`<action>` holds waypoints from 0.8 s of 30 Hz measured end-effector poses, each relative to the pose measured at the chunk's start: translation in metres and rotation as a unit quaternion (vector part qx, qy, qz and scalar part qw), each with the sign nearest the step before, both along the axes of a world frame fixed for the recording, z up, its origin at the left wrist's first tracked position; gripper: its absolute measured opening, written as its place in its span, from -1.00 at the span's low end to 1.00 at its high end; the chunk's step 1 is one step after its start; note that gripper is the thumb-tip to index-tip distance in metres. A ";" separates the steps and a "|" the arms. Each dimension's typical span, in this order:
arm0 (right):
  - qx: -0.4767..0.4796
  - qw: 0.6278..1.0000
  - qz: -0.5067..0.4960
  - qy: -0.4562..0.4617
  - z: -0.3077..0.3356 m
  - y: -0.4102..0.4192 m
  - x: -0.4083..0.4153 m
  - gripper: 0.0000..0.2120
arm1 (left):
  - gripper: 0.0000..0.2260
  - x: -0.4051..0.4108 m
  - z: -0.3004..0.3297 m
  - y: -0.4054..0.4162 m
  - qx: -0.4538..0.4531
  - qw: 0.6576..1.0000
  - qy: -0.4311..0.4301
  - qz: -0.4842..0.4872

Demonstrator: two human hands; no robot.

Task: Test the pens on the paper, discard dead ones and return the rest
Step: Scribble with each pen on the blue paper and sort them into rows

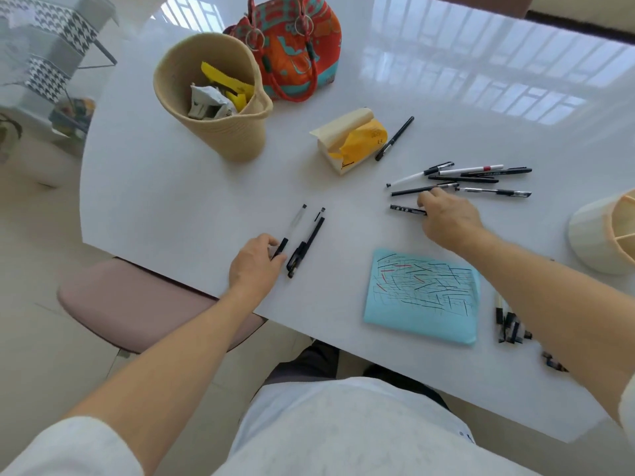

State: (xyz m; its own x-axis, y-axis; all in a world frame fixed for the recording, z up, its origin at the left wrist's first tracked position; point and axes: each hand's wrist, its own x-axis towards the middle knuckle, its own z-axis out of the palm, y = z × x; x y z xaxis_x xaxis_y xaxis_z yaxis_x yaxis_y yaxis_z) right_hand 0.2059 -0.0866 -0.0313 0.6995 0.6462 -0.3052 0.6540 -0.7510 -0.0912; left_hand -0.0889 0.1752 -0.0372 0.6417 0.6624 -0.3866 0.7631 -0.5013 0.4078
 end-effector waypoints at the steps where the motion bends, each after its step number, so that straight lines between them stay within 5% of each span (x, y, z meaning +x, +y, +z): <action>1: 0.007 1.000 -0.014 0.015 0.003 -0.002 -0.004 -0.69 | -0.77 0.000 0.002 -0.003 0.013 1.000 -0.014 -0.004; 4: 0.135 0.983 -0.105 0.066 0.016 -0.017 -0.021 -0.78 | -0.79 0.004 0.009 -0.021 0.063 0.994 -0.081 -0.048; 7: 0.282 0.909 -0.253 0.173 0.036 -0.046 -0.050 -0.93 | -0.84 0.021 0.020 -0.053 0.046 0.985 -0.136 -0.096; 11: 0.391 0.789 -0.370 0.297 0.049 -0.087 -0.090 -0.85 | -0.79 0.054 0.041 -0.115 -0.088 0.963 -0.165 -0.192; 15: 0.469 0.688 -0.400 0.382 0.059 -0.119 -0.131 -0.74 | -0.72 0.080 0.055 -0.177 -0.241 0.922 -0.093 -0.287; 19: 0.492 0.654 -0.411 0.402 0.064 -0.146 -0.155 -0.82 | -0.91 0.090 0.058 -0.214 -0.324 0.881 -0.053 -0.340; 24: 0.495 0.655 -0.435 0.369 0.056 -0.166 -0.173 -0.87 | -0.86 0.089 0.053 -0.230 -0.281 0.889 -0.039 -0.358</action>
